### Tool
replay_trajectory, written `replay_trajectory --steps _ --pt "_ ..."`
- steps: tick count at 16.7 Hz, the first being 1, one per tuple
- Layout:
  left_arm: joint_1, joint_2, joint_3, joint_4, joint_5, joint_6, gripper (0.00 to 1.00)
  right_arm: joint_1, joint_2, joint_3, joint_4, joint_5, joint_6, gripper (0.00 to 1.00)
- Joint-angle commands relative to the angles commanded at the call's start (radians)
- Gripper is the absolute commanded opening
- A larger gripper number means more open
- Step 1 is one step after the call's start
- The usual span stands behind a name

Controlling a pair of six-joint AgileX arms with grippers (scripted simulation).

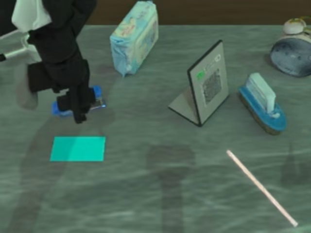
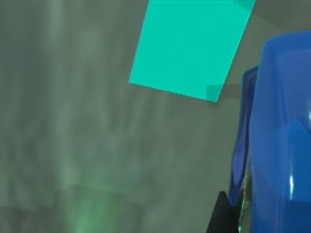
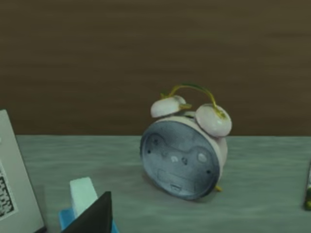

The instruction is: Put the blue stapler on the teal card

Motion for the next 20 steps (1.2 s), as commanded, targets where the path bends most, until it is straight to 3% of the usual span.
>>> replay_trajectory --steps 4,7,15,20 --pt "0.030 0.028 0.028 -0.061 -0.025 0.213 0.00 0.000 0.000 0.000 0.000 0.000 0.000 1.00" --pt "0.041 0.037 0.038 -0.085 -0.034 0.287 0.00 0.000 0.000 0.000 0.000 0.000 0.000 1.00" --pt "0.037 0.040 0.024 -0.070 -0.034 0.296 0.00 0.000 0.000 0.000 0.000 0.000 0.000 1.00" --pt "0.049 0.097 -0.106 0.130 -0.035 0.300 0.00 0.000 0.000 0.000 0.000 0.000 0.000 1.00"
